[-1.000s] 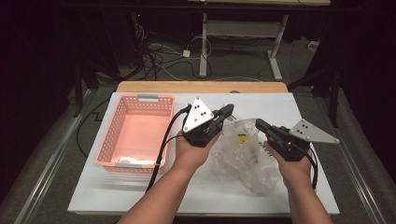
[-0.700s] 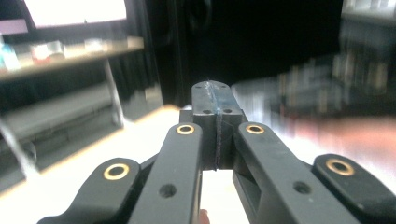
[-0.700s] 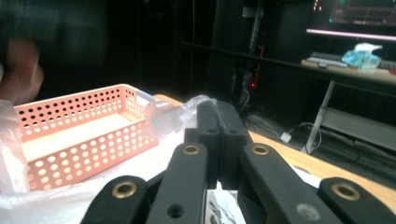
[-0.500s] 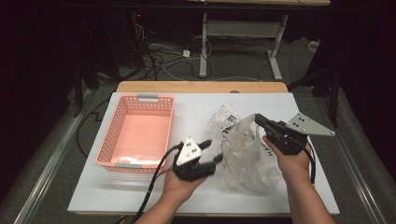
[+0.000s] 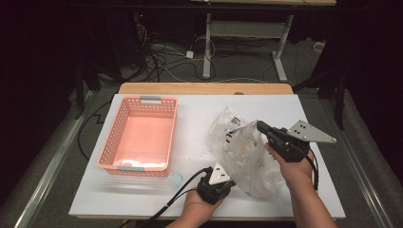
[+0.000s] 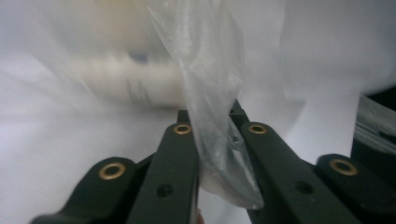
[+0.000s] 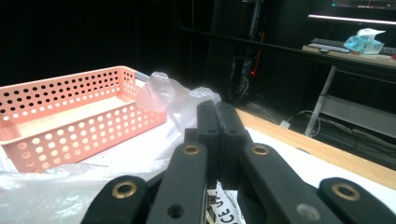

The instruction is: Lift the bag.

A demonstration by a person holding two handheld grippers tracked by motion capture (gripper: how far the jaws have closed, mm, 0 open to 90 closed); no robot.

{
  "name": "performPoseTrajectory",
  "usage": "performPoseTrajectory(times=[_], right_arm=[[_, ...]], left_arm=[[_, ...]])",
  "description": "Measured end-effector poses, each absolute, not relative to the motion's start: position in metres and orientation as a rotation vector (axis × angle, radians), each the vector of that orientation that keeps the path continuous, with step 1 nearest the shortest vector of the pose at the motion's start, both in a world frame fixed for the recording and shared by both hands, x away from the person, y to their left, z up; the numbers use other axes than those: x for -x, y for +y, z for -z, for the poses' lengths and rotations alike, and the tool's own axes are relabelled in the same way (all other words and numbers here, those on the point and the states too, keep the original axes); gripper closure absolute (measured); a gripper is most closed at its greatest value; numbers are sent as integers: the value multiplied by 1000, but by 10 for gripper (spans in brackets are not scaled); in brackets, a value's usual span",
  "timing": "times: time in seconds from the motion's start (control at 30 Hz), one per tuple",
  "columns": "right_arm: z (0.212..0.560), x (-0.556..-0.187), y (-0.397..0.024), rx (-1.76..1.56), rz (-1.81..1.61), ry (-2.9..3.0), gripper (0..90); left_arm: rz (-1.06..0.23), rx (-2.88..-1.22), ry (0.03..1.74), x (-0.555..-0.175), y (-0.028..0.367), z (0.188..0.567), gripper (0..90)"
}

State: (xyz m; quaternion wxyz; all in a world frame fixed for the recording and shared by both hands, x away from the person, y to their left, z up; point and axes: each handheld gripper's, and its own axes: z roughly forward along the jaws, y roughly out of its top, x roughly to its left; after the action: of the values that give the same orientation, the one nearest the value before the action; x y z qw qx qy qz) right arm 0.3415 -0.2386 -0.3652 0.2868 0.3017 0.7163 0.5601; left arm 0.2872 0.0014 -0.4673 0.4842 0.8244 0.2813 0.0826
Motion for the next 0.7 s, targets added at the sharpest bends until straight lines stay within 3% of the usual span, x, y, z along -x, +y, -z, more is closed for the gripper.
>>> performPoseTrajectory(times=[0.3,0.7], right_arm=[[354,-342,-239,-788,-1533,1868,900],[297,-355,-236,-744,-1583,1747,900]], left_arm=[[-429,-1780,635,-305,34,381,880],[-633,-1604,625,-352,58,275,880]])
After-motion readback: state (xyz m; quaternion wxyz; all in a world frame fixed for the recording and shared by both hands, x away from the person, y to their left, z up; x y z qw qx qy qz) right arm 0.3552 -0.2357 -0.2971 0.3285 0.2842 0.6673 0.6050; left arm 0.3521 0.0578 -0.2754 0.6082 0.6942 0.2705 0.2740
